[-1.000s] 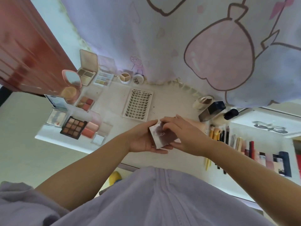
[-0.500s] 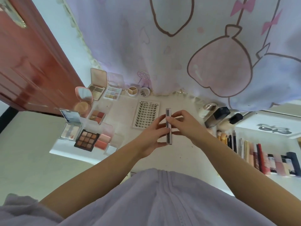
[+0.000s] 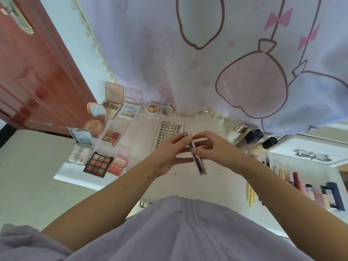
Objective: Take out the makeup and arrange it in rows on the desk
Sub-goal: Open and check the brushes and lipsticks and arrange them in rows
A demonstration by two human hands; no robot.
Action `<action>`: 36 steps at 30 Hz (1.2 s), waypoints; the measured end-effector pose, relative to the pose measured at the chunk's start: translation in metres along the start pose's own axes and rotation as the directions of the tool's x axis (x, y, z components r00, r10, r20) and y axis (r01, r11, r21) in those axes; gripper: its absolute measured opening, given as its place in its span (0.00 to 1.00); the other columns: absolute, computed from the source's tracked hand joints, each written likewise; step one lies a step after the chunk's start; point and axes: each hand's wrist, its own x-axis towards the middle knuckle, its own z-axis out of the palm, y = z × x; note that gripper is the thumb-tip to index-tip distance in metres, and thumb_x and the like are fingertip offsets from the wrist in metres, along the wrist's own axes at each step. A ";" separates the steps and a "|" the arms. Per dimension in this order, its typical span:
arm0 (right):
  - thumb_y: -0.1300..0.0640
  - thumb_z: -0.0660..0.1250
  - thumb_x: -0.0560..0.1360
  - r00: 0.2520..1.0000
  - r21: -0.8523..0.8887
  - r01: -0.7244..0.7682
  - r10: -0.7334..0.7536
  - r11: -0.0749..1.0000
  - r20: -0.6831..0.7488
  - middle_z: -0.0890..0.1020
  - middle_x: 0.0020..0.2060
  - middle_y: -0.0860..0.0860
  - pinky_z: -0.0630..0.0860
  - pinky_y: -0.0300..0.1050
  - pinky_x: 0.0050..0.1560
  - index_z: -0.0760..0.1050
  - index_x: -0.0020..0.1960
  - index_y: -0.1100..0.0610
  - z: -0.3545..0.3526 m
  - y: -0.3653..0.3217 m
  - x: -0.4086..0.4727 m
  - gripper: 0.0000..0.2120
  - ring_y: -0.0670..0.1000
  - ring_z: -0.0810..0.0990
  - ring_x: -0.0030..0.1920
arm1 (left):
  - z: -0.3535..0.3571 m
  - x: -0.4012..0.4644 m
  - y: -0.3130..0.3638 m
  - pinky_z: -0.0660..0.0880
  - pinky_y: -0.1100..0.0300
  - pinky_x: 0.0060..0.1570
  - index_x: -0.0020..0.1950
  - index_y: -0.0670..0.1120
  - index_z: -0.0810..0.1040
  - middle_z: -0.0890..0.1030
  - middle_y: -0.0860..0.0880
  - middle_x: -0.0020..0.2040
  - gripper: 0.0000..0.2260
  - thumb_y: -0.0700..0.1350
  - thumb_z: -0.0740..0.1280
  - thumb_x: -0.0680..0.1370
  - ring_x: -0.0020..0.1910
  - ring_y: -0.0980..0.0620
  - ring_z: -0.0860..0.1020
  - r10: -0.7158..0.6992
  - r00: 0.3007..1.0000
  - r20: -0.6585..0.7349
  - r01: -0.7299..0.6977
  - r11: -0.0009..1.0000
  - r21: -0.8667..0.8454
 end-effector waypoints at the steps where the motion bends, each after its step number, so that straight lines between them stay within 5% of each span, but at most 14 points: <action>1: 0.51 0.69 0.74 1.000 -0.020 -0.004 0.004 1.000 0.024 0.79 0.51 0.45 0.76 0.37 0.48 0.67 0.62 0.47 -0.002 -0.002 0.000 0.19 0.43 0.80 0.50 | 0.001 0.000 0.001 0.80 0.52 0.50 0.60 0.45 0.76 0.82 0.46 0.53 0.12 0.46 0.64 0.78 0.54 0.50 0.80 0.007 1.000 -0.003 -0.007 1.000 0.002; 6: 0.52 0.70 0.73 0.999 -0.036 -0.013 0.015 0.999 0.051 0.79 0.49 0.46 0.80 0.38 0.43 0.67 0.62 0.47 -0.011 -0.008 0.002 0.20 0.47 0.81 0.49 | 0.006 0.001 0.005 0.79 0.52 0.53 0.59 0.46 0.78 0.82 0.46 0.53 0.11 0.46 0.65 0.78 0.55 0.50 0.80 0.031 1.000 -0.001 -0.030 0.998 0.053; 17: 0.56 0.69 0.74 0.997 0.023 -0.006 0.005 1.000 0.079 0.81 0.52 0.52 0.80 0.42 0.48 0.69 0.57 0.46 -0.022 -0.010 -0.001 0.15 0.49 0.81 0.50 | 0.010 -0.002 0.007 0.78 0.48 0.55 0.63 0.45 0.75 0.81 0.46 0.57 0.15 0.45 0.66 0.77 0.58 0.50 0.78 0.066 0.996 0.059 -0.070 0.996 0.062; 23: 0.58 0.63 0.78 0.987 0.242 -0.106 0.073 0.965 0.142 0.82 0.51 0.55 0.78 0.47 0.50 0.70 0.64 0.53 -0.032 -0.005 0.000 0.15 0.54 0.81 0.51 | 0.005 -0.006 0.004 0.79 0.50 0.52 0.60 0.45 0.77 0.81 0.48 0.52 0.11 0.44 0.63 0.79 0.52 0.52 0.79 0.056 0.998 0.041 -0.052 0.995 -0.082; 27: 0.54 0.57 0.81 0.977 0.435 -0.183 0.212 0.882 -0.018 0.79 0.43 0.51 0.75 0.41 0.41 0.73 0.60 0.57 -0.031 -0.001 0.009 0.12 0.48 0.78 0.41 | -0.009 -0.015 -0.005 0.80 0.52 0.49 0.61 0.42 0.76 0.81 0.46 0.49 0.12 0.41 0.60 0.80 0.47 0.49 0.80 -0.004 1.000 -0.007 0.001 0.939 -0.343; 30: 0.56 0.61 0.79 0.996 0.046 -0.074 0.075 0.996 -0.039 0.81 0.45 0.49 0.75 0.42 0.45 0.75 0.56 0.53 -0.017 0.007 0.017 0.08 0.48 0.79 0.44 | -0.020 -0.025 -0.023 0.81 0.53 0.48 0.61 0.43 0.76 0.81 0.45 0.49 0.12 0.38 0.58 0.80 0.46 0.48 0.80 -0.054 0.995 -0.086 0.011 0.898 -0.441; 32: 0.55 0.61 0.79 0.999 -0.239 0.013 -0.023 0.971 -0.041 0.80 0.43 0.50 0.72 0.43 0.42 0.75 0.52 0.56 -0.003 0.010 0.028 0.06 0.50 0.77 0.43 | -0.028 -0.034 -0.035 0.80 0.51 0.49 0.61 0.43 0.76 0.82 0.44 0.49 0.12 0.36 0.58 0.80 0.47 0.47 0.81 -0.119 0.983 -0.140 0.041 0.885 -0.465; 36: 0.59 0.59 0.79 0.992 -0.501 0.119 -0.079 0.857 0.101 0.77 0.46 0.49 0.66 0.38 0.38 0.75 0.56 0.56 0.036 0.013 0.055 0.08 0.53 0.76 0.48 | -0.047 -0.056 -0.059 0.76 0.47 0.56 0.57 0.37 0.76 0.80 0.36 0.53 0.09 0.33 0.58 0.80 0.59 0.37 0.77 -0.366 0.899 -0.241 0.198 0.831 -0.520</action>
